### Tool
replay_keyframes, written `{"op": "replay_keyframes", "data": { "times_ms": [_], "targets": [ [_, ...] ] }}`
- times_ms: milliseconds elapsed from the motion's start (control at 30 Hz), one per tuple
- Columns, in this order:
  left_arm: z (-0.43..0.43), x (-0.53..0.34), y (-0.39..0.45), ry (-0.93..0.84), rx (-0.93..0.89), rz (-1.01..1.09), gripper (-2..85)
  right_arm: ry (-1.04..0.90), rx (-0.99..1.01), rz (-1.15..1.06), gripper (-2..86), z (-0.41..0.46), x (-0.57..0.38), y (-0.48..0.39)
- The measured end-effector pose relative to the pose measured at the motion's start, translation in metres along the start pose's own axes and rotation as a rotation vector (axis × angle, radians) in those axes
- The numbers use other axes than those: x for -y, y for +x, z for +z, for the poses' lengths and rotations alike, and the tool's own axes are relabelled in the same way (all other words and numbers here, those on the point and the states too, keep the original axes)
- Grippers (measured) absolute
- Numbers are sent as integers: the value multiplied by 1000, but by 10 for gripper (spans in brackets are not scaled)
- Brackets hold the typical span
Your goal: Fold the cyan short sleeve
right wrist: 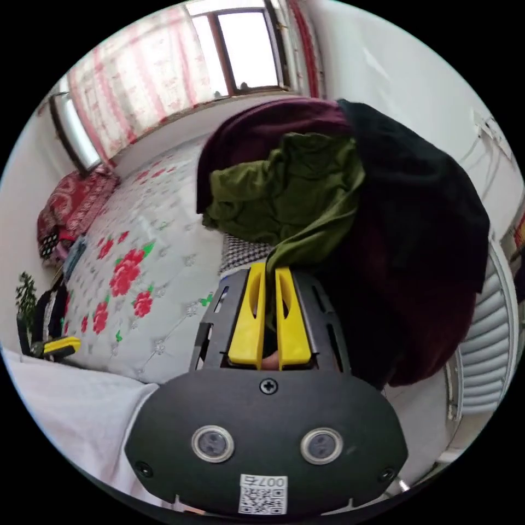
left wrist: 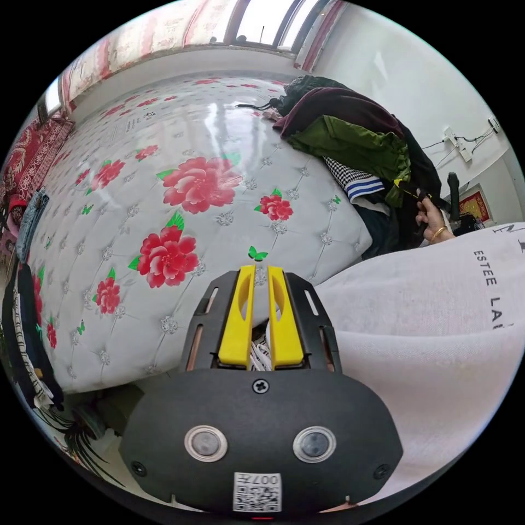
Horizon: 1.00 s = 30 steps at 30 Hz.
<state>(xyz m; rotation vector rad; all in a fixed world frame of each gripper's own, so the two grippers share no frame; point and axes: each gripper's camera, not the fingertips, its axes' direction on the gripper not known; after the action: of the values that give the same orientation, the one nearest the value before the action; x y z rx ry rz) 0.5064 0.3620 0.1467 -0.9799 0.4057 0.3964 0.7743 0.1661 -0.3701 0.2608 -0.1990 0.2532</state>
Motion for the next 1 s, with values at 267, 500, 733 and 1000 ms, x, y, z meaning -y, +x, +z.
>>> {"op": "replay_keyframes", "data": {
  "times_ms": [267,500,733,1000],
  "targets": [
    [-29,-13,51,180,-81,21,103,10,751,-559,0,-115,24,-192],
    [-78,-17,106,398,-26,146,159,-70,1169,-966,5,-218,-3,-308],
    [-138,-55,103,556,176,17,-4,176,1014,-948,31,-265,-4,-307],
    [-217,-87,79,790,106,-81,-7,15,668,-771,72,-205,3,-272]
  ]
}}
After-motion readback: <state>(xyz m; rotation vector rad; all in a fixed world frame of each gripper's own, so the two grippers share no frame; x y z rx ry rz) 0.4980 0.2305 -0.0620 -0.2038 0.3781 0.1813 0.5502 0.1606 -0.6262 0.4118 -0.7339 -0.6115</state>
